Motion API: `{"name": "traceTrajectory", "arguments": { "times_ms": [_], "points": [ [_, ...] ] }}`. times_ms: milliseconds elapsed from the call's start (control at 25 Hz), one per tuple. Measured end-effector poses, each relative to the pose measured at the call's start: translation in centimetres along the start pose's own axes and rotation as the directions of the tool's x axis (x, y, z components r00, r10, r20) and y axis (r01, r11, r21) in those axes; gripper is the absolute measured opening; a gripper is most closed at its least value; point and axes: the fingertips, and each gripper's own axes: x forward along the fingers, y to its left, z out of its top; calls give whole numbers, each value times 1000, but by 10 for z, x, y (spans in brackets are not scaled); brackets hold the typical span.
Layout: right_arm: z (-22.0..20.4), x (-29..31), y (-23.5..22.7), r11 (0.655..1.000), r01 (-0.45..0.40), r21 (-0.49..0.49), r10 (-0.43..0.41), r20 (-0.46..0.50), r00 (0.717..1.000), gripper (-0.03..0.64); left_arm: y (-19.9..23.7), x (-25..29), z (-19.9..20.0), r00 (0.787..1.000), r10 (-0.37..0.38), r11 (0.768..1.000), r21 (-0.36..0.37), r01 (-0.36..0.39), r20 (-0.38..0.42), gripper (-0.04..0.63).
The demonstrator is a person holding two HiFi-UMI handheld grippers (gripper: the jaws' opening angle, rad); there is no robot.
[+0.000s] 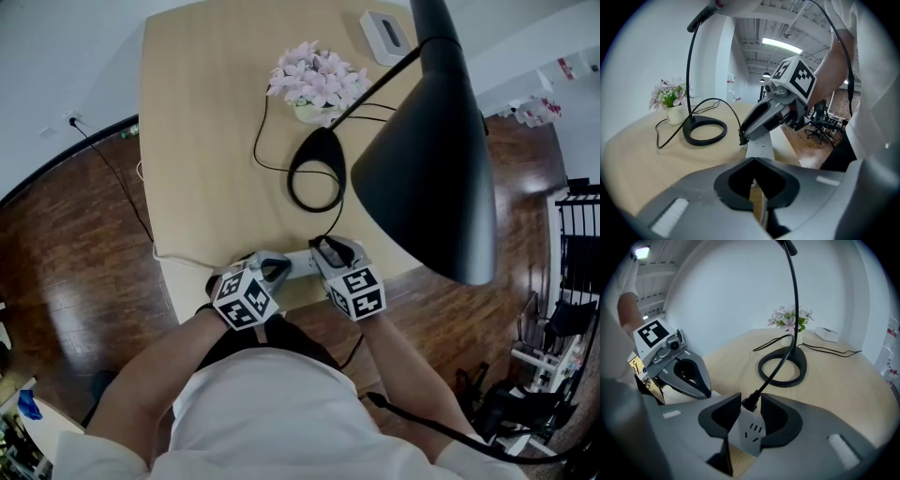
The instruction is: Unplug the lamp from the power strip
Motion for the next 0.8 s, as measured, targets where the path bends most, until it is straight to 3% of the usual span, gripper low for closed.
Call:
{"name": "traceTrajectory", "arguments": {
  "times_ms": [360, 560, 800],
  "points": [
    [-6, -34, 8, 999, -23, 24, 21, 64, 998, 137, 8, -5, -4, 997, 65, 998, 1, -65, -32, 2],
    [-14, -64, 20, 998, -60, 32, 56, 120, 991, 137, 11, -38, 16, 987, 152, 987, -64, -149, 43, 3],
    [-29, -105, 45, 995, -99, 7, 96, 186, 978, 135, -21, -107, 35, 966, 235, 966, -140, -219, 111, 3]
  ]
}}
